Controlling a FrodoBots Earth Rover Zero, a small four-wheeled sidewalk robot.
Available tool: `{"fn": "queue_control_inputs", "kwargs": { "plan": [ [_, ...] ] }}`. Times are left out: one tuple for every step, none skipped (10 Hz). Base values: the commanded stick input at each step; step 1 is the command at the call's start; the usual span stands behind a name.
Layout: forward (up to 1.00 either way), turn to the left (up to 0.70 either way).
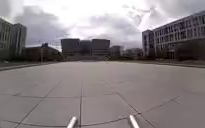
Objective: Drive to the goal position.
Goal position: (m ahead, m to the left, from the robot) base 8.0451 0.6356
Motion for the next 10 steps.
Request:
{"fn": "queue_control_inputs", "kwargs": {
  "plan": [
    [0.7, 0.01],
    [0.7, 0.01],
    [0.7, 0.01],
    [0.7, 0.01],
    [0.7, 0.01],
    [0.7, 0.01],
    [0.7, 0.01],
    [0.7, 0.01],
    [0.7, 0.01],
    [0.7, 0.01]
  ]
}}
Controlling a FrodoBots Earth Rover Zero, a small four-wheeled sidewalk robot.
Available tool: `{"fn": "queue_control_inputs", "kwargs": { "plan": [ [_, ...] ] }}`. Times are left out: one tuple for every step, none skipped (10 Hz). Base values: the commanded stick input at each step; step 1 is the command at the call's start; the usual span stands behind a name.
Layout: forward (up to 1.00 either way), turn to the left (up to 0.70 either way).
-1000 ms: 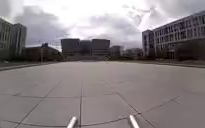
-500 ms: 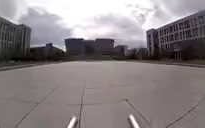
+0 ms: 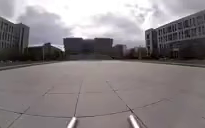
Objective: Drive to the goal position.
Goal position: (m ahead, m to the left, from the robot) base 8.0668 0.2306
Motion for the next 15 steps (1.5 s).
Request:
{"fn": "queue_control_inputs", "kwargs": {
  "plan": [
    [0.7, 0.01],
    [0.7, 0.01],
    [0.7, 0.01],
    [0.7, 0.01],
    [0.7, 0.01],
    [0.7, 0.01],
    [0.7, 0.01],
    [0.7, 0.01],
    [0.7, 0.01],
    [0.7, 0.01],
    [0.7, 0.01],
    [0.7, 0.01],
    [0.7, 0.01],
    [0.7, 0.01],
    [0.7, 0.01]
  ]
}}
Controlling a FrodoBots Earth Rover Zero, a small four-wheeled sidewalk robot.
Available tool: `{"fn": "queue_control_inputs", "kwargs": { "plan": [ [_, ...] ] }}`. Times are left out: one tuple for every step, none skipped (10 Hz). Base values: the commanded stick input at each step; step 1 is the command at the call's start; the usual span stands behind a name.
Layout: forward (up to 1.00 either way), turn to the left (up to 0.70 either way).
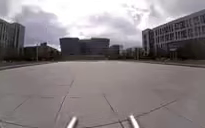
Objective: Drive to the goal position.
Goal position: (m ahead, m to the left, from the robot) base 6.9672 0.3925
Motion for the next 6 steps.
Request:
{"fn": "queue_control_inputs", "kwargs": {
  "plan": [
    [0.7, 0.01],
    [0.7, 0.01],
    [0.7, 0.01],
    [0.7, 0.01],
    [0.7, 0.01],
    [0.7, 0.01]
  ]
}}
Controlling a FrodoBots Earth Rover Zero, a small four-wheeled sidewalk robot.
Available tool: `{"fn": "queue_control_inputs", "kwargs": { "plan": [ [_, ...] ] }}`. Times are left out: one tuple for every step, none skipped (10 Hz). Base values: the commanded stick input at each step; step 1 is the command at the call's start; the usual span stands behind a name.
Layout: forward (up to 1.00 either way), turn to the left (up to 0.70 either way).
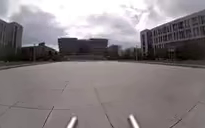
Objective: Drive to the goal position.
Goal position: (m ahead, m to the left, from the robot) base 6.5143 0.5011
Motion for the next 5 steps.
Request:
{"fn": "queue_control_inputs", "kwargs": {
  "plan": [
    [0.7, 0.01],
    [0.7, 0.01],
    [0.7, 0.01],
    [0.7, 0.01],
    [0.7, 0.01]
  ]
}}
